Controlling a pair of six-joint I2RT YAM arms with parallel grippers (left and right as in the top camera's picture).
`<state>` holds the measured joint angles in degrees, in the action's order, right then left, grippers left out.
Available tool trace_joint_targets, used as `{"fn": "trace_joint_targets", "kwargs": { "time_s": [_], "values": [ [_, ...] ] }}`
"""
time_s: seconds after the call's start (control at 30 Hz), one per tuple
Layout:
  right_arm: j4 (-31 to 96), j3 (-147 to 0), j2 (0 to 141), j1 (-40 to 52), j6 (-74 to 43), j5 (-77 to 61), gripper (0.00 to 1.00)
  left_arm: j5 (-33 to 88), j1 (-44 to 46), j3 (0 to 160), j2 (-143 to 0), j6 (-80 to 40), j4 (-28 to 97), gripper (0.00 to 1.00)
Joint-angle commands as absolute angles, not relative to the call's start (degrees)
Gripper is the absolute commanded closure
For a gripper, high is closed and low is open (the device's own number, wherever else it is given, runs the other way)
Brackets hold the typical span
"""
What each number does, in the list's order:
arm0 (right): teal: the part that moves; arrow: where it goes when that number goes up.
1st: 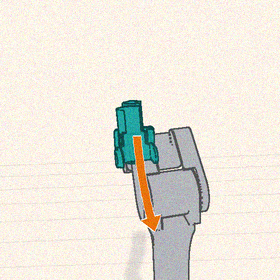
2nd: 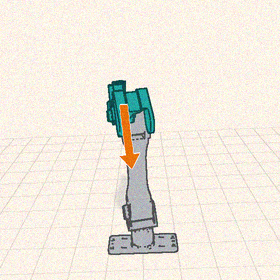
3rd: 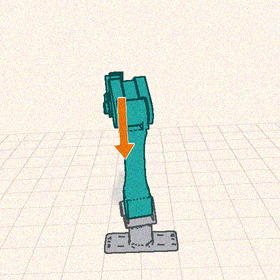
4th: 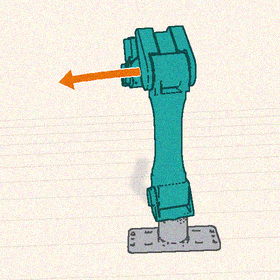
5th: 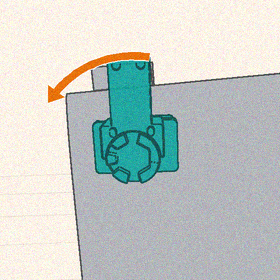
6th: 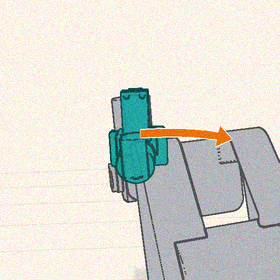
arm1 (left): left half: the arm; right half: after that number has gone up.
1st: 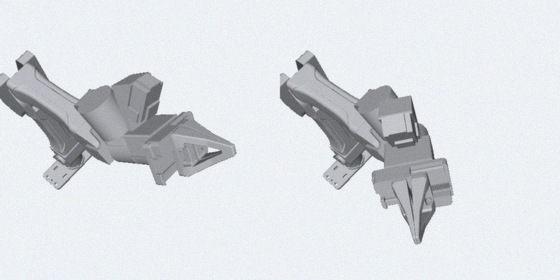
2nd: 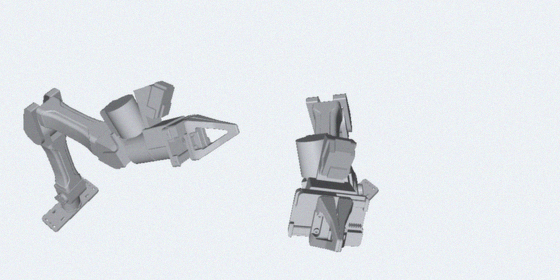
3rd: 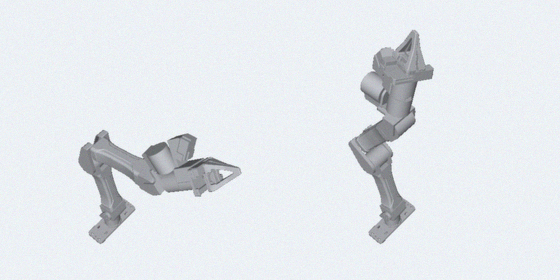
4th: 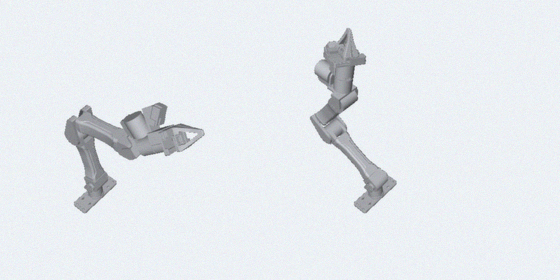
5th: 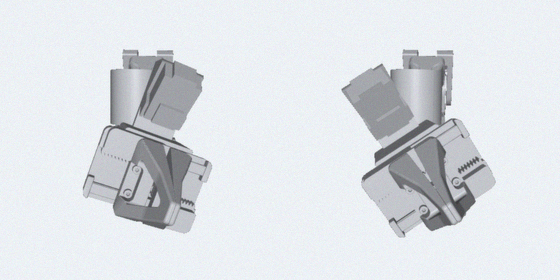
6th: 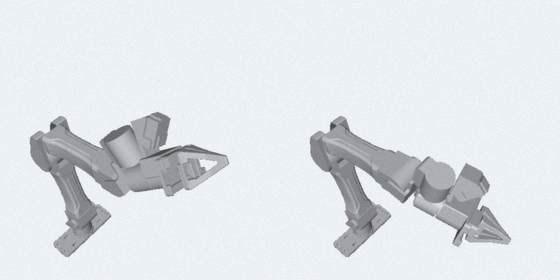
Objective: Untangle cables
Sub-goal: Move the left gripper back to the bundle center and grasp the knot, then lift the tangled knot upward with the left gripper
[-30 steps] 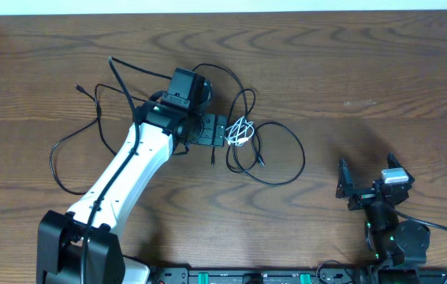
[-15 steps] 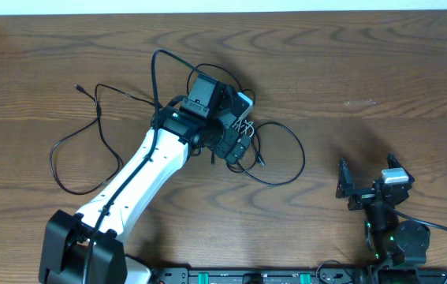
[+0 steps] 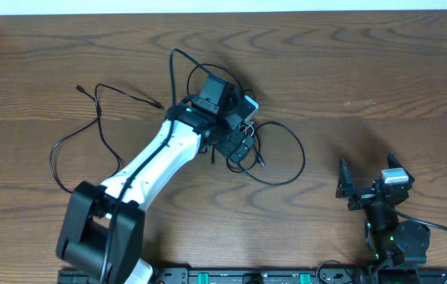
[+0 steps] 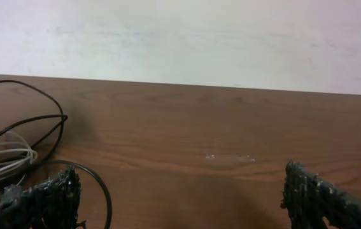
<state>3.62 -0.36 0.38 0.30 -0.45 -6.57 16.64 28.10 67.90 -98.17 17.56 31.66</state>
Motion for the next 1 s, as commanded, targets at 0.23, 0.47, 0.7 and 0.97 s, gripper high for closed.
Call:
{"fn": "trace_joint_targets", "kwargs": {
  "time_s": [0.23,0.47,0.7,0.97],
  "values": [
    [3.9,-0.3,0.4,0.4,-1.0,-6.3,0.01,17.4,29.5,68.8,-100.4,18.4,29.4,0.16],
    [3.9,-0.3,0.4,0.4,-1.0,-6.3,0.01,17.4,29.5,68.8,-102.2,18.4,29.0,0.40],
    [3.9,-0.3,0.4,0.4,-1.0,-6.3,0.01,17.4,29.6,68.8,-103.0,18.3,27.7,0.40],
    [3.9,-0.3,0.4,0.4,-1.0,-6.3,0.01,17.4,29.6,68.8,-103.0,18.3,26.5,0.56]
  ]
}}
